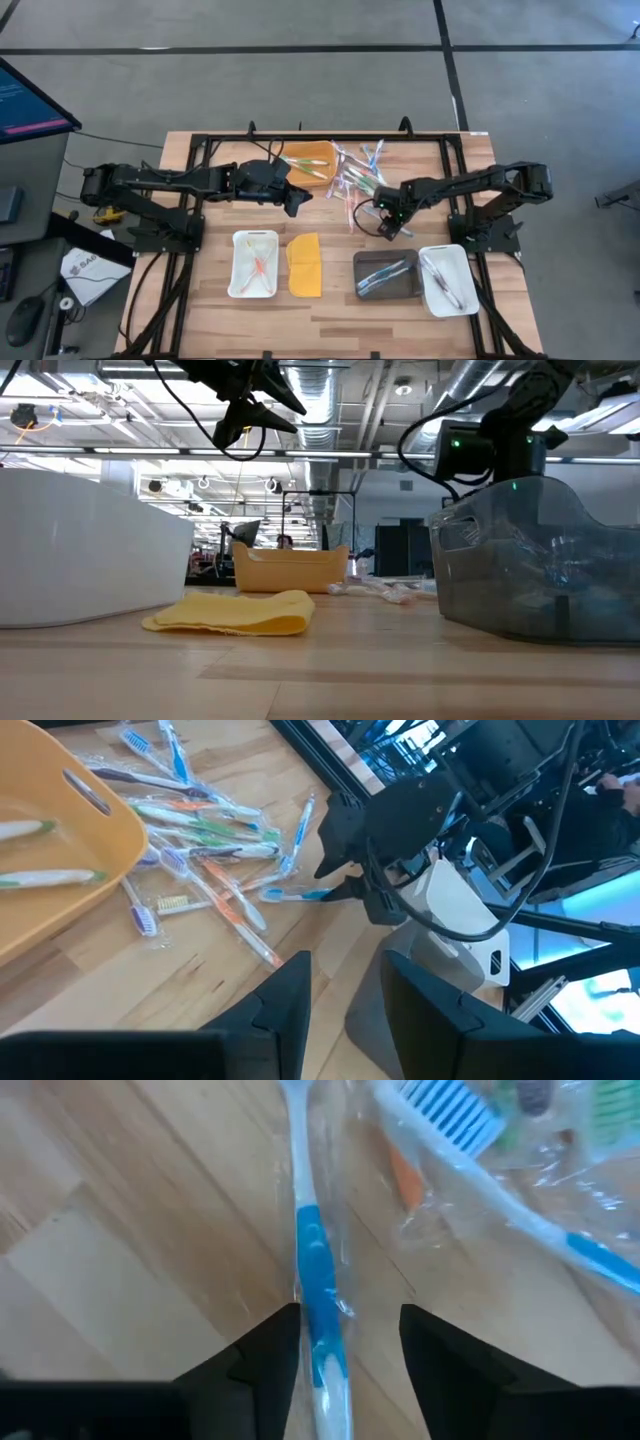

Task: Pick & Place Toothbrushes
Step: Put the blue toothbrush into the black bin

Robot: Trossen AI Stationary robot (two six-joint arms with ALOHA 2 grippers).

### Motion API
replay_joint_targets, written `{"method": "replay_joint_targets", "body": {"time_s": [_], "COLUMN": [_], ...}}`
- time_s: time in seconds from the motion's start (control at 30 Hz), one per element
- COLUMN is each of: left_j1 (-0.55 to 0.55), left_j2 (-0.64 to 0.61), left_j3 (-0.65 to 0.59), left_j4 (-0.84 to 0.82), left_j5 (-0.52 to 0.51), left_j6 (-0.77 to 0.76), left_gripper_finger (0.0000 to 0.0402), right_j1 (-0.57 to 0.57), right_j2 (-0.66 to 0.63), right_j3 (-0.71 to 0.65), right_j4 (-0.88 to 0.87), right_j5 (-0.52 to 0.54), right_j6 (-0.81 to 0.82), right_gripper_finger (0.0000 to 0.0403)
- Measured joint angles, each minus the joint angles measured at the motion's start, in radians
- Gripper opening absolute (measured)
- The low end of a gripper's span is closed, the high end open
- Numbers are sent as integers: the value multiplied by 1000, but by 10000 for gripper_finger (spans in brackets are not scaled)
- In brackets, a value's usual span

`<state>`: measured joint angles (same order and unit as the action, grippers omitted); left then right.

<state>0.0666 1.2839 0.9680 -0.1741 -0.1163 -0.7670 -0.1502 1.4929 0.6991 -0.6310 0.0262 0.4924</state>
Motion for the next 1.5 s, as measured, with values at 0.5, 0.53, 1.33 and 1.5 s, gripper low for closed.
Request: {"method": "replay_joint_targets", "body": {"time_s": [0.5, 0.53, 1.33, 1.5], "left_j1": [0, 0, 0, 0], "left_j2": [0, 0, 0, 0], "left_j3": [0, 0, 0, 0], "left_j4": [7, 9, 19, 19], "left_j5": [-1, -3, -8, 9], "left_j6": [0, 0, 0, -1], "left_gripper_finger": [117, 117, 117, 117], "right_j1": [9, 10, 109, 239], "right_j2": [23, 34, -118, -125], "right_j3": [-16, -15, 333, 405], "right_j4": [19, 12, -299, -316], "right_j5": [-12, -13, -30, -29], "right_j6": [6, 6, 140, 304], "right_gripper_finger": [105, 92, 19, 19]}}
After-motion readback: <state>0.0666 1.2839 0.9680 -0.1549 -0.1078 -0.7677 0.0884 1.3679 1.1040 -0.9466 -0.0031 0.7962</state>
